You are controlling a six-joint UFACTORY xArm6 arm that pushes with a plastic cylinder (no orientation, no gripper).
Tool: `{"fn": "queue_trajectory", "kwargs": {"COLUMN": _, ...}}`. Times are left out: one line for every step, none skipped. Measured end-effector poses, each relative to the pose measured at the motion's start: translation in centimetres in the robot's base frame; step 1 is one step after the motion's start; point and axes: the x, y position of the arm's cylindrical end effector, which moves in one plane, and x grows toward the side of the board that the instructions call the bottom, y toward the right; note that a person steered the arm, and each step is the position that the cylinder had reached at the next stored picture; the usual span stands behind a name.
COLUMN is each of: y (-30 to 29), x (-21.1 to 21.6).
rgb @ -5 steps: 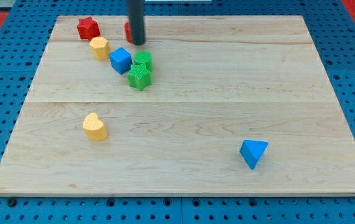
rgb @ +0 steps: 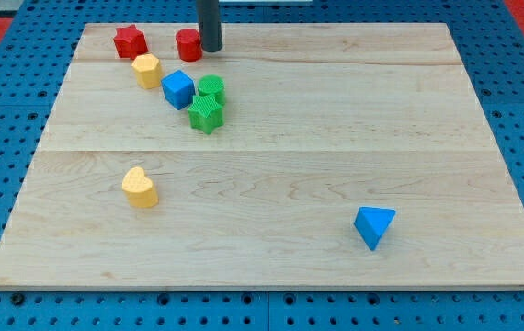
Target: Push the red circle into the red star
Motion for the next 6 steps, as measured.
{"fn": "queue_trajectory", "kwargs": {"y": -1.1, "x": 0.0}}
{"fn": "queue_trajectory", "kwargs": {"y": -2.7, "x": 0.0}}
{"fn": "queue_trajectory", "kwargs": {"y": -4.1, "x": 0.0}}
{"fn": "queue_trajectory", "kwargs": {"y": -6.0, "x": 0.0}}
{"fn": "queue_trajectory", "kwargs": {"y": -5.7, "x": 0.0}}
{"fn": "queue_trajectory", "kwargs": {"y": 0.1, "x": 0.1}}
